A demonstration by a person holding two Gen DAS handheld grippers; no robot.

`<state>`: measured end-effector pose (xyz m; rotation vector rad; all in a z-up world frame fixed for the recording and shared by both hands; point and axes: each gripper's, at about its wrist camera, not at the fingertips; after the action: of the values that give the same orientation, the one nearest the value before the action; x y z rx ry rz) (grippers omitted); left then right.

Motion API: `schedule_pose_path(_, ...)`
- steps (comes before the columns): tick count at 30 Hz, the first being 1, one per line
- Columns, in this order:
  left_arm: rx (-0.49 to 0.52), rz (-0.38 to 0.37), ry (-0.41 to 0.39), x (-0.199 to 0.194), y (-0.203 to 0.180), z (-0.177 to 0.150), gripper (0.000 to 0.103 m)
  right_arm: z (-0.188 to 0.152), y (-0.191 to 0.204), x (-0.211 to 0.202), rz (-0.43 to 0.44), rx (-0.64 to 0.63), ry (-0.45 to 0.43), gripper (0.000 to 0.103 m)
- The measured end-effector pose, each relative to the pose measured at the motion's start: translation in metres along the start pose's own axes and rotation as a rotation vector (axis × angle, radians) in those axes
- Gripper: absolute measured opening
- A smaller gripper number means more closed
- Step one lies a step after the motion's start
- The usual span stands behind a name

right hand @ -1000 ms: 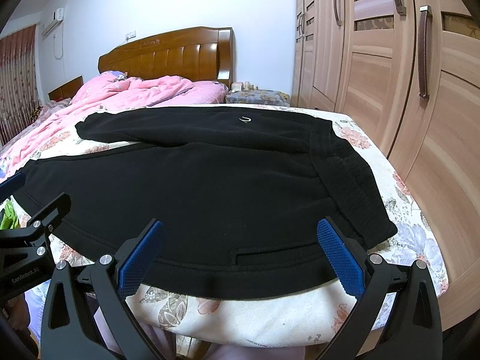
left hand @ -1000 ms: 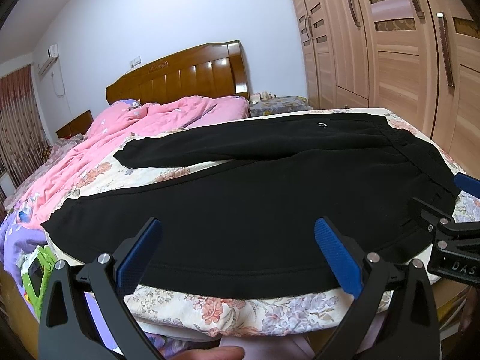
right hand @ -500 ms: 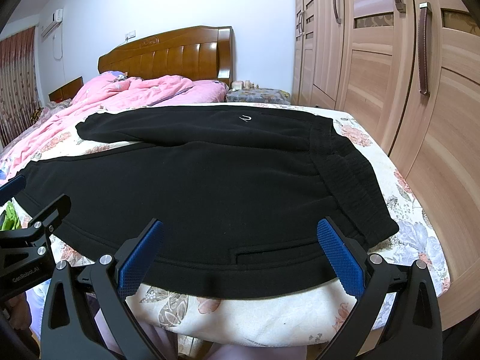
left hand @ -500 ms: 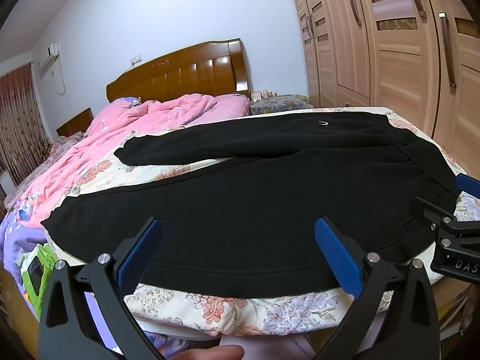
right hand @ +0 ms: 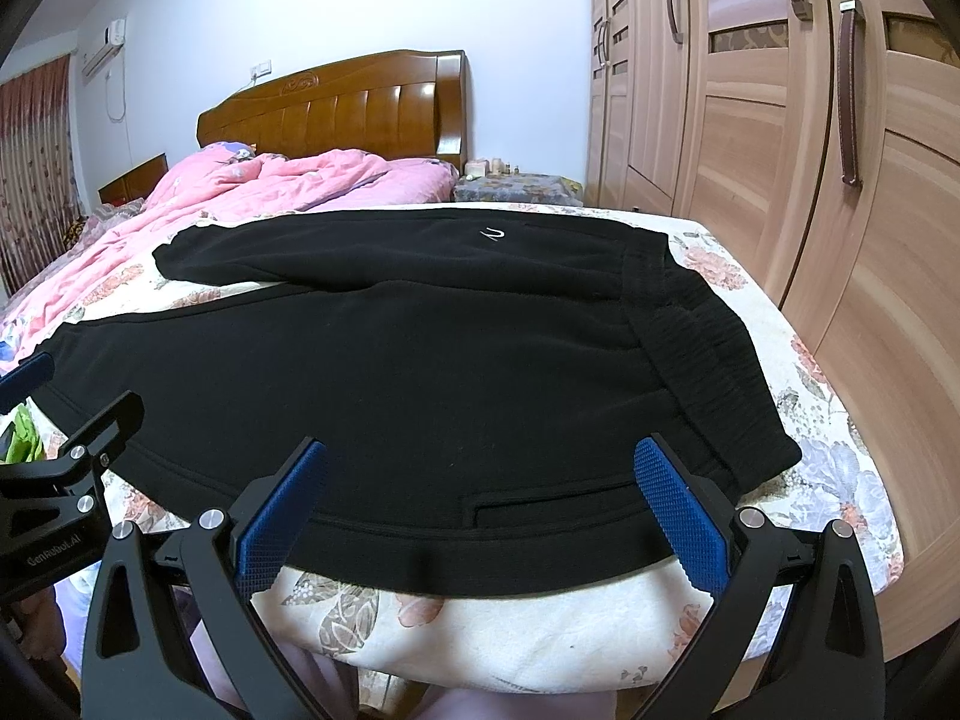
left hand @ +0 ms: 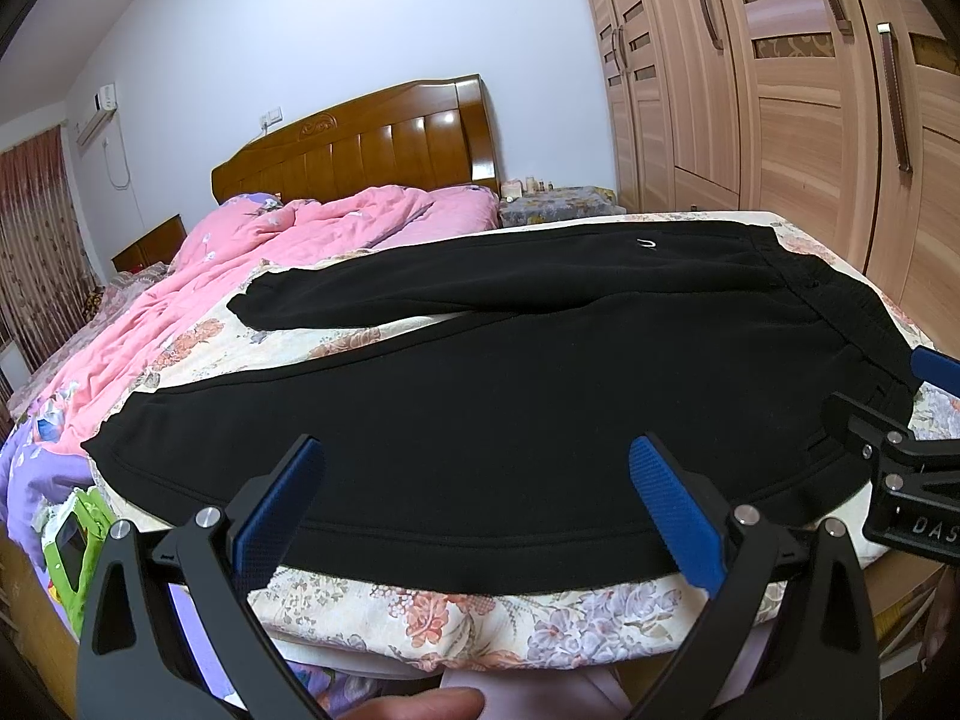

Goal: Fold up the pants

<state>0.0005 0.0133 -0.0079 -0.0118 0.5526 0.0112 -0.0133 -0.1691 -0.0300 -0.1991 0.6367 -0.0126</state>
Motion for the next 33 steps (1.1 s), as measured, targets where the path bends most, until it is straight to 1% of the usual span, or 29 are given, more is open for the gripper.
schedule_pose_path(20, 0.004, -0.002, 0.027, 0.004, 0.002, -0.002, 0.102, -0.006, 0.004, 0.001, 0.022, 0.012, 0.022, 0.099)
schedule_pose_path(23, 0.024, -0.051, 0.078, 0.013, 0.001, 0.001, 0.101, -0.004, -0.001, 0.005, 0.053, -0.002, 0.026, 0.099)
schedule_pose_path(24, 0.05, -0.062, 0.12, 0.02, -0.001, 0.002, 0.101, -0.002, -0.003, 0.007, 0.078, -0.022, 0.026, 0.099)
schedule_pose_path(26, 0.114, -0.06, 0.175, 0.032, -0.003, 0.007, 0.101, 0.008, -0.014, 0.014, 0.111, -0.05, 0.034, 0.099)
schedule_pose_path(28, 0.211, -0.024, 0.152, 0.044, -0.005, 0.021, 0.102, 0.026, -0.032, 0.026, 0.156, -0.075, 0.054, 0.099)
schedule_pose_path(30, 0.276, -0.015, 0.166, 0.059, -0.003, 0.039, 0.102, 0.052, -0.06, 0.047, 0.188, -0.083, 0.065, 0.099)
schedule_pose_path(31, 0.295, -0.03, 0.196, 0.069, -0.002, 0.05, 0.101, 0.064, -0.07, 0.057, 0.189, -0.087, 0.07, 0.099)
schedule_pose_path(32, 0.314, -0.085, 0.255, 0.085, 0.0, 0.065, 0.101, 0.078, -0.083, 0.071, 0.191, -0.098, 0.076, 0.099)
schedule_pose_path(33, 0.314, -0.133, 0.309, 0.1, 0.002, 0.078, 0.101, 0.096, -0.096, 0.093, 0.214, -0.118, 0.093, 0.099)
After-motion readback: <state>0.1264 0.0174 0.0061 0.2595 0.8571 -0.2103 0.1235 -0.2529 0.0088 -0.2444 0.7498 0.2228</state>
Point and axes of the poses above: each gripper's, at about its wrist camera, not at the fingertips, and x roughly the way its jaws point, y to its left, z to its top, and after that the axes turned 13 degrees about -x, right-handed
